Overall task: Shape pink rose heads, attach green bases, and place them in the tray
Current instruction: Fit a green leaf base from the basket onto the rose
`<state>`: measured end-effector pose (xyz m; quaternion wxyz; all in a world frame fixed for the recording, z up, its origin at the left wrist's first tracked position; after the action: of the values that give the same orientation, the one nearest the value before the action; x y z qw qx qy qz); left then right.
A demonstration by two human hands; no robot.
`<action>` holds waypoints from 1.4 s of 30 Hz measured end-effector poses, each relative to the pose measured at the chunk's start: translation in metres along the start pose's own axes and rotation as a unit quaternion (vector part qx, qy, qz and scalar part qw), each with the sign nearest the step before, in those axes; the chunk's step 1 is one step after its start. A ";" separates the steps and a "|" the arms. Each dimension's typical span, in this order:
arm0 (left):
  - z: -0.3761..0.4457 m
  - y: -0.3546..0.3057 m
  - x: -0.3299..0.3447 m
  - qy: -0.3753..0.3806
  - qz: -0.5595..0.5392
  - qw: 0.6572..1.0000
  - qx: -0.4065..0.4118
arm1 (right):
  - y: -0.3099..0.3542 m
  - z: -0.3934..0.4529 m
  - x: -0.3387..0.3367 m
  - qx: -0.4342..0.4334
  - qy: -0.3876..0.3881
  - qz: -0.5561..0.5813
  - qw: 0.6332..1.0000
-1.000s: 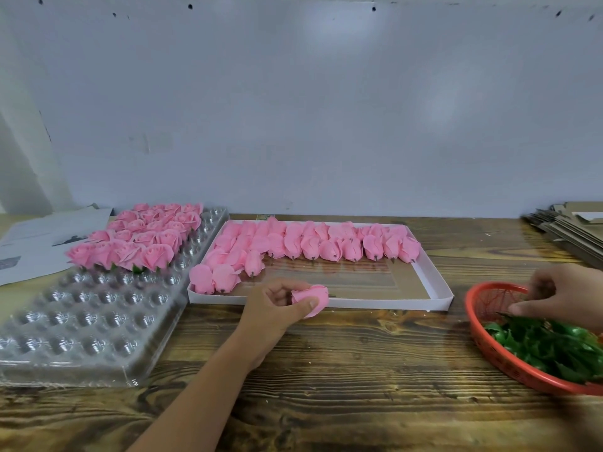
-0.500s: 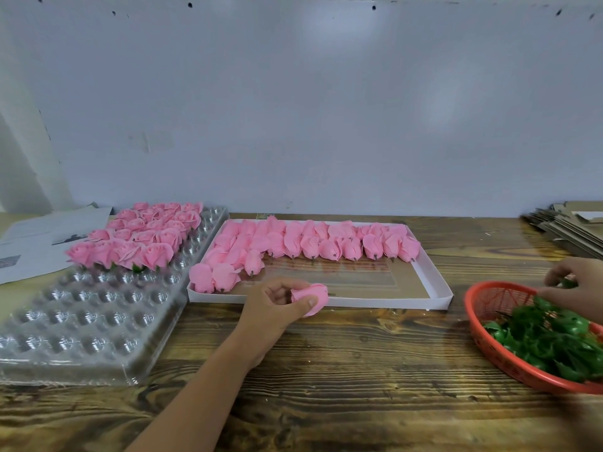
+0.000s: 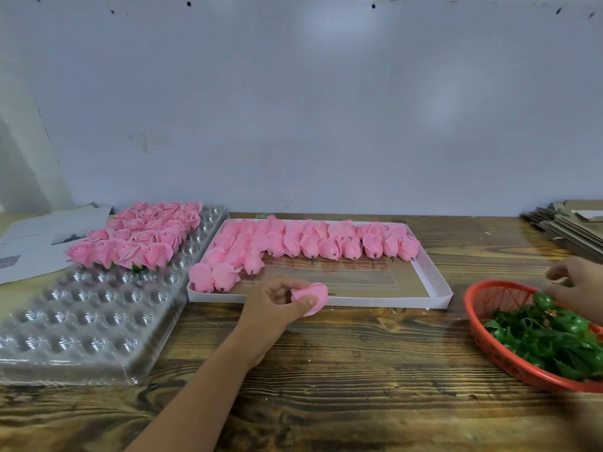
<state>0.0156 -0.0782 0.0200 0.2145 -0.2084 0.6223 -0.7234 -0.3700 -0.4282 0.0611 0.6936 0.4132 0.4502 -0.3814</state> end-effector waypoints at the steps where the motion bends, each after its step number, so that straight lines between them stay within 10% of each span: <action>1: 0.000 0.001 0.000 -0.001 0.001 1.000 -0.001 | 0.009 -0.006 -0.005 -0.018 0.004 -0.005 1.000; 13: 0.000 0.000 -0.001 -0.008 0.007 1.000 0.000 | 0.062 -0.035 -0.019 0.033 -0.009 0.122 0.992; 19: 0.000 -0.001 0.000 -0.012 0.003 1.000 0.001 | 0.145 -0.083 -0.065 -0.100 -0.056 0.214 0.970; 34: 0.001 -0.003 -0.004 -0.021 -0.059 0.998 -0.009 | 0.289 -0.126 0.071 0.086 0.266 0.735 0.618; 42: 0.001 -0.002 -0.003 -0.018 -0.061 0.998 -0.012 | 0.290 -0.140 0.083 0.052 0.318 0.721 0.613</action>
<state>0.0184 -0.0775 0.0224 0.1779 -0.2616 0.6134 -0.7237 -0.1272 -0.2066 0.0147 0.5356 0.7356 0.1784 0.3744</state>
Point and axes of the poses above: each hand's wrist, its own z-axis towards the middle knuckle, its own x-axis out of the palm, y = z × x, the point moved 5 cm from there along z, towards the middle knuckle, and after that the axes turned 1 degree about -y, right-handed, at the moved point
